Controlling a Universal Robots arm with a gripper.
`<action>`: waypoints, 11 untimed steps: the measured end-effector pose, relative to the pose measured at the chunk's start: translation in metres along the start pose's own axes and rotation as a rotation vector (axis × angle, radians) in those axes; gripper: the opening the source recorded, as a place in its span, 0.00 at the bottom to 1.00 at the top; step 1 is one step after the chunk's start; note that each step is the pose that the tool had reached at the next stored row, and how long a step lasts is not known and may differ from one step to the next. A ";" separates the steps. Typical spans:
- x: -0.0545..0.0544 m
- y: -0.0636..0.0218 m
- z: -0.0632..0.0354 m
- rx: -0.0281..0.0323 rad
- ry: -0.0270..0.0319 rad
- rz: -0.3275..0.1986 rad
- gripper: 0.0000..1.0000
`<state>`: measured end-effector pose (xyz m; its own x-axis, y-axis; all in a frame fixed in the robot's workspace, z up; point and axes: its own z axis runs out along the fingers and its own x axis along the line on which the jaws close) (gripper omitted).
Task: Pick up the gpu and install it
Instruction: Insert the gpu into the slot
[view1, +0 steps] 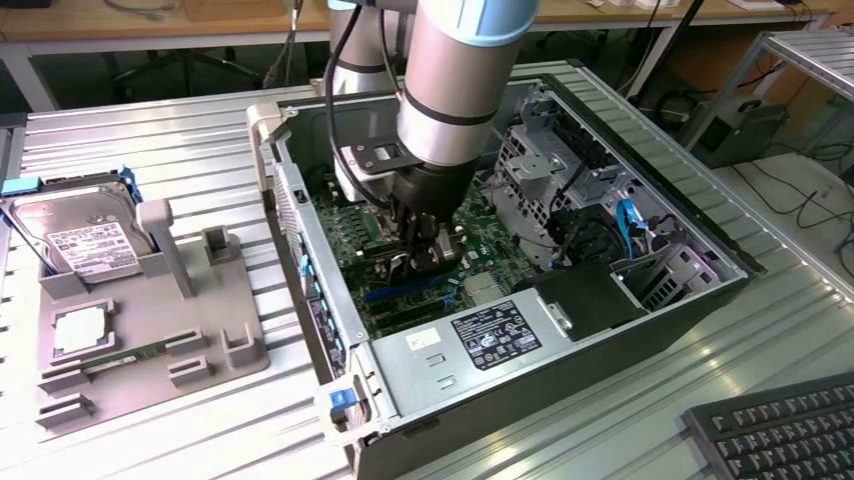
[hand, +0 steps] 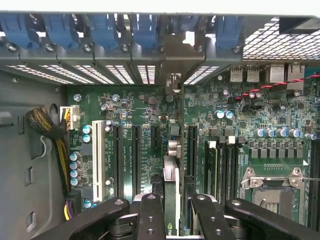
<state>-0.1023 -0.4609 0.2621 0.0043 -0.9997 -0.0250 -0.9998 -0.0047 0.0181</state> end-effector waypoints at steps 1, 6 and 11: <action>0.000 0.0000 0.0002 0.0000 0.0001 0.000 0.26; 0.001 0.0010 0.0013 -0.0001 0.0001 0.000 0.26; 0.001 0.0026 0.0049 0.0000 -0.0011 0.004 0.26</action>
<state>-0.1050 -0.4617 0.2572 0.0002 -0.9997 -0.0260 -0.9998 -0.0007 0.0182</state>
